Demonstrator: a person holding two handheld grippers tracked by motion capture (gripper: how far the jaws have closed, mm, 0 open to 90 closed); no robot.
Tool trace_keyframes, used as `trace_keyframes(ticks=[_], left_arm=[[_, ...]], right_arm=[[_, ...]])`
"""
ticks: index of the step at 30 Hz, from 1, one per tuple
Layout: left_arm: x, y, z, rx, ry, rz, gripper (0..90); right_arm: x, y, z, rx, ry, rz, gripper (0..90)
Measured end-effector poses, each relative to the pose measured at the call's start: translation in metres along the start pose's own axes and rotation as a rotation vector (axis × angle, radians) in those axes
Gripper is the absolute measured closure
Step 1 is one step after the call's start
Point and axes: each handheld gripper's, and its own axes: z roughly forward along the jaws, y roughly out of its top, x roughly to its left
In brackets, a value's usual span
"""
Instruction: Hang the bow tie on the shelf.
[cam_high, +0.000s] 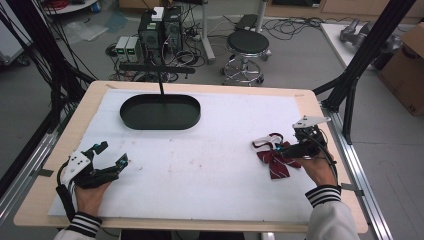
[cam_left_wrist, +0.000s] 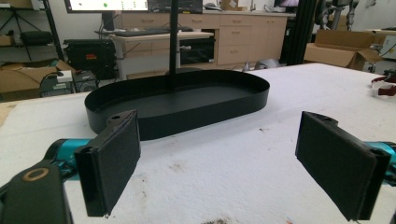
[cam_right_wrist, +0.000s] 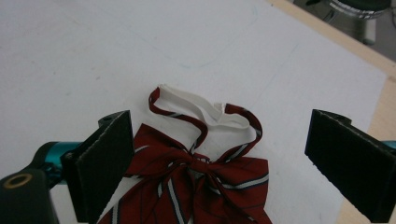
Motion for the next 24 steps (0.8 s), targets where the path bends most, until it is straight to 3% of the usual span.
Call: trace_keyframes(ticks=[5, 14, 24], left_arm=[[0.0, 0.0, 0.0, -0.001, 0.0, -0.001, 14.5], [0.0, 0.0, 0.0, -0.004, 0.0, -0.002, 14.5], [0.0, 0.0, 0.0, -0.004, 0.0, -0.007, 14.5]], right_arm=[[0.0, -0.004, 0.013, 0.094, 0.009, -0.035, 7.1], [-0.004, -0.008, 0.026, 0.175, 0.007, -0.038, 7.2], [-0.004, -0.012, 0.048, 0.269, 0.043, -0.053, 7.2]])
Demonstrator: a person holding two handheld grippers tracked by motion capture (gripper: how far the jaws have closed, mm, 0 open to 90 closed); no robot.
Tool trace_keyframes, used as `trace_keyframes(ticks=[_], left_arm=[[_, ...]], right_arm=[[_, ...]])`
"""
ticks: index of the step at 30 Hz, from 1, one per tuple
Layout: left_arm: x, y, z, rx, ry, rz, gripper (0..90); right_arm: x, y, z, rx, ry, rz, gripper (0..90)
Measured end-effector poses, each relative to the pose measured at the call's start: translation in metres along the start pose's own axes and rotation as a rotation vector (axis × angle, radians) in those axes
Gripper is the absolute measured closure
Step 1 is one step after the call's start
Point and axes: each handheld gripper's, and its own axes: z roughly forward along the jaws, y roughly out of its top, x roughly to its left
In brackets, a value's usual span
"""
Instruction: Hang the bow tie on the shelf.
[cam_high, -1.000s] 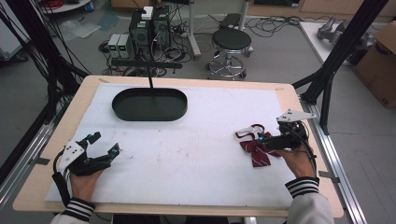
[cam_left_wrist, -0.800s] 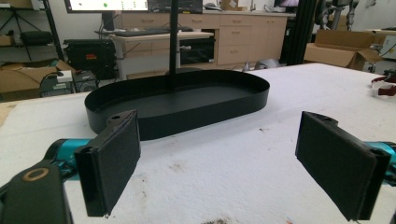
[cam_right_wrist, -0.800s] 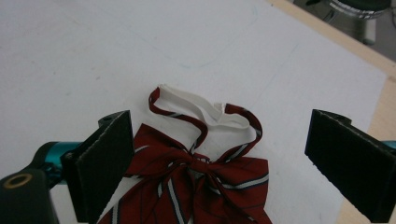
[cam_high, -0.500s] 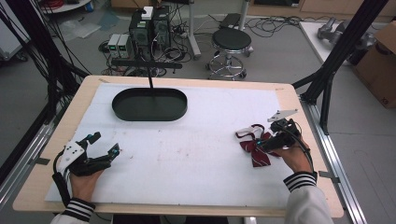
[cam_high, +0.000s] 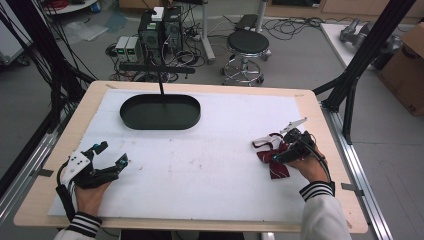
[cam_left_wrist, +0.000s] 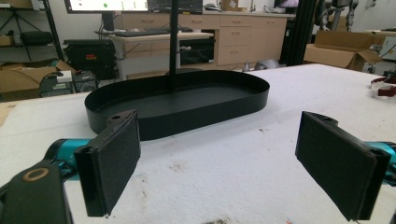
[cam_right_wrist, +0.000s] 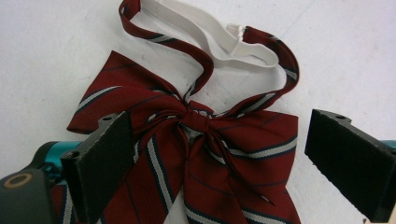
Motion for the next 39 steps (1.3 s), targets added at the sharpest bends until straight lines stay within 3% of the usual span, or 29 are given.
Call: trace_keyframes(ticks=[5, 6, 7, 10, 14, 25, 29, 33, 39], left_arm=[[0.0, 0.0, 0.0, 0.0, -0.001, 0.003, 14.5], [0.0, 0.0, 0.0, 0.0, -0.001, 0.003, 14.5], [0.0, 0.0, 0.0, 0.002, -0.001, 0.005, 14.5], [0.0, 0.0, 0.0, 0.002, -0.001, 0.006, 14.5], [0.0, 0.0, 0.0, 0.003, 0.0, 0.007, 14.5], [0.0, 0.0, 0.0, 0.006, 0.001, 0.007, 14.5], [0.0, 0.0, 0.0, 0.007, 0.002, 0.009, 14.5], [0.0, 0.0, 0.0, 0.007, 0.002, 0.008, 14.5], [0.0, 0.0, 0.0, 0.008, 0.003, 0.008, 14.5]], right_arm=[[0.002, 0.002, 0.007, 0.035, 0.014, -0.003, 7.4], [0.003, 0.002, 0.008, 0.038, 0.015, -0.007, 9.9], [0.003, 0.002, 0.008, 0.039, 0.031, -0.014, 18.5], [0.005, 0.003, 0.009, 0.019, 0.019, -0.034, 20.1], [0.003, 0.001, 0.013, 0.047, 0.036, -0.003, 21.7], [0.004, 0.0, 0.016, 0.056, 0.069, -0.013, 34.3], [0.002, -0.001, 0.016, 0.049, 0.102, 0.007, 39.4], [-0.001, -0.003, 0.016, 0.036, 0.106, 0.038, 47.2], [-0.001, -0.001, 0.016, 0.049, 0.088, 0.037, 52.5]])
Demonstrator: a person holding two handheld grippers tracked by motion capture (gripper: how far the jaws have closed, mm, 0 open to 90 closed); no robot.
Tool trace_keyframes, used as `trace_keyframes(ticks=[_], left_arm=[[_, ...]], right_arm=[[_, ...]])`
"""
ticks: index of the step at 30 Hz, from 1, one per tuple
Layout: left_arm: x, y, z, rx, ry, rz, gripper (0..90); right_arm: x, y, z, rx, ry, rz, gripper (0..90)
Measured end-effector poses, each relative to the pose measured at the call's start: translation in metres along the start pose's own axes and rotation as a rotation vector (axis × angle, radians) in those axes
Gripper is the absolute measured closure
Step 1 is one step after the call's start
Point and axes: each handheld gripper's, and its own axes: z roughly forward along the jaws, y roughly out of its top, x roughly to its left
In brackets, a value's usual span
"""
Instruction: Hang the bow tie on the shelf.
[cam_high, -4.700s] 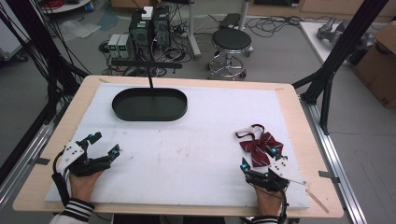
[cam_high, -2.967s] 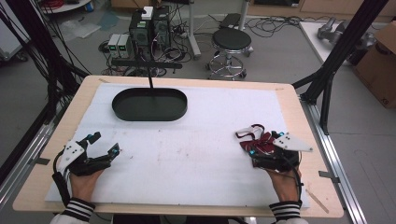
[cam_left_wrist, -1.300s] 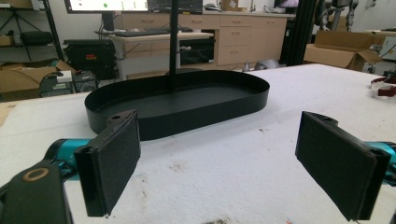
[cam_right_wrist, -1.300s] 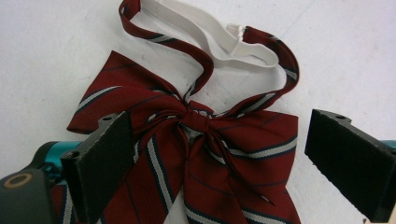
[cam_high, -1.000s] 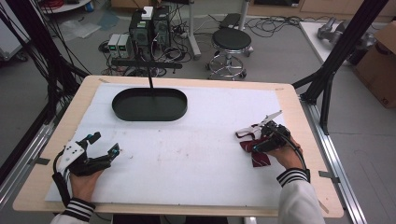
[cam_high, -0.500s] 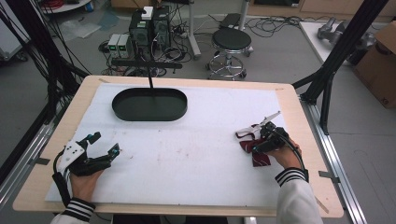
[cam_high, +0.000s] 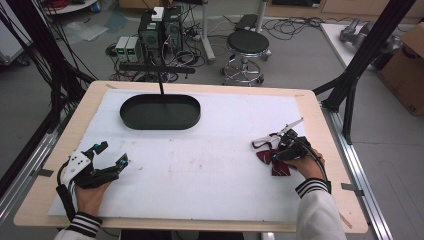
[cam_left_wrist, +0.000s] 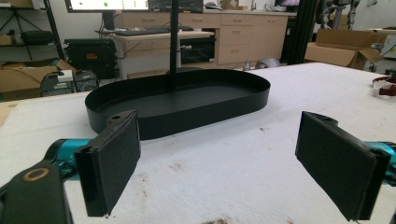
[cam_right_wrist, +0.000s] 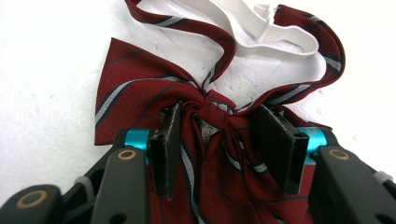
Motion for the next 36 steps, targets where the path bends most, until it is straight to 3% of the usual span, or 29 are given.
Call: trace_keyframes(ticks=[13, 18, 27, 34, 36], left_arm=[[0.0, 0.0, 0.0, 0.0, 0.0, 0.0, 14.6], [0.0, 0.0, 0.0, 0.0, -0.001, -0.001, 14.6], [0.0, 0.0, 0.0, 0.002, -0.001, -0.001, 14.6], [0.0, 0.0, 0.0, 0.002, -0.001, -0.001, 14.6], [0.0, 0.0, 0.0, 0.001, -0.001, -0.002, 14.6]], right_arm=[[0.012, 0.006, -0.002, 0.032, -0.057, -0.057, 70.1], [0.015, 0.007, -0.002, 0.038, -0.08, -0.069, 71.8], [0.015, 0.005, -0.01, -0.035, -0.083, -0.045, 72.6], [0.023, 0.009, -0.021, -0.13, -0.131, -0.066, 72.7], [0.025, 0.01, -0.025, -0.174, -0.148, -0.046, 72.8]])
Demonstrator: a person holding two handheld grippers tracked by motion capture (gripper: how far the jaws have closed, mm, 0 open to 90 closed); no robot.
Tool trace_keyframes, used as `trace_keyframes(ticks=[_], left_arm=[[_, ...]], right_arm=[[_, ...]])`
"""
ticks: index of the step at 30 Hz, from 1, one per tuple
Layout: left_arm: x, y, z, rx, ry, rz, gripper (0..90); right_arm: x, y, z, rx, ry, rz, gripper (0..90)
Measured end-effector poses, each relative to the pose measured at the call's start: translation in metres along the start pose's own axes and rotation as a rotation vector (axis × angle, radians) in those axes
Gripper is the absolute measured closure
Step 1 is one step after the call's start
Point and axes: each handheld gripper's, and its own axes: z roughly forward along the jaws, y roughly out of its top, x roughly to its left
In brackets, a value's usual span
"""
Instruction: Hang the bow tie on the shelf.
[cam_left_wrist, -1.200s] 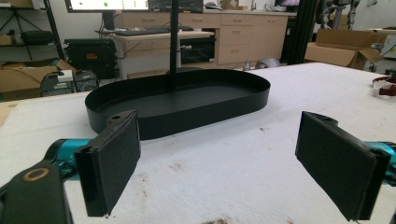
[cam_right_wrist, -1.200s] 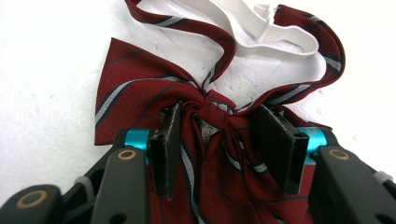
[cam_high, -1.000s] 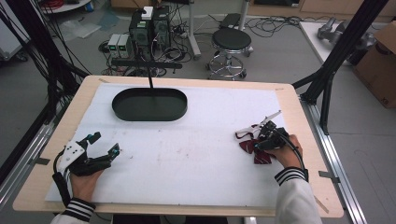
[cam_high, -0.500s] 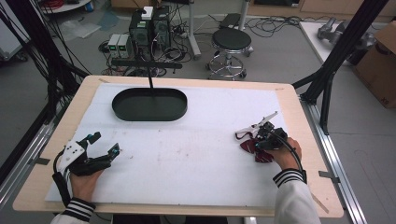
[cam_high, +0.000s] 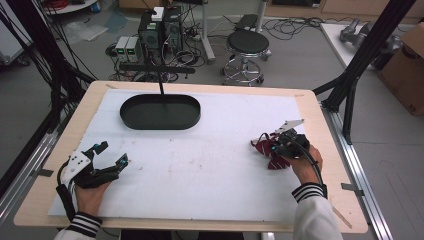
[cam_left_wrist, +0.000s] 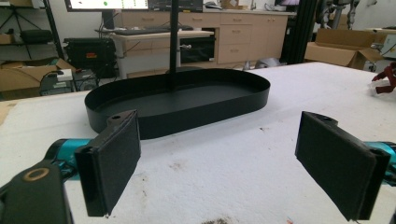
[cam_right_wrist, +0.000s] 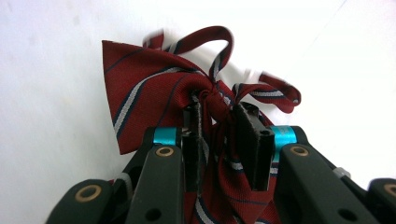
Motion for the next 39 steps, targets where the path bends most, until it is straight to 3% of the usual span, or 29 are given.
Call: trace_keyframes(ticks=[8, 17, 21, 22, 26, 27, 34, 39], left_arm=[[0.0, 0.0, 0.0, 0.001, 0.0, 0.0, 14.6], [0.0, 0.0, 0.0, 0.002, 0.0, -0.002, 14.6], [0.0, 0.0, 0.0, 0.003, 0.001, -0.001, 14.6], [0.0, 0.0, 0.0, 0.003, 0.0, -0.001, 14.6], [0.0, 0.0, 0.0, 0.002, 0.001, -0.003, 14.6], [0.0, 0.0, 0.0, 0.003, 0.0, -0.004, 14.6], [0.0, 0.0, 0.001, 0.006, 0.0, -0.005, 14.6], [0.001, 0.0, 0.001, 0.004, -0.001, -0.011, 14.6]], right_arm=[[0.005, 0.006, -0.015, -0.14, -0.057, -0.003, 72.9], [0.012, 0.018, -0.031, -0.312, -0.039, 0.066, 72.8], [0.019, 0.028, -0.035, -0.367, -0.039, 0.057, 72.8], [0.026, 0.036, -0.038, -0.408, -0.042, 0.042, 72.8], [0.033, 0.045, -0.041, -0.439, -0.041, 0.033, 72.8], [0.038, 0.055, -0.043, -0.478, -0.024, 0.025, 72.8], [0.052, 0.083, -0.04, -0.524, 0.004, 0.002, 72.8], [0.061, 0.103, -0.036, -0.574, 0.026, 0.022, 72.8]])
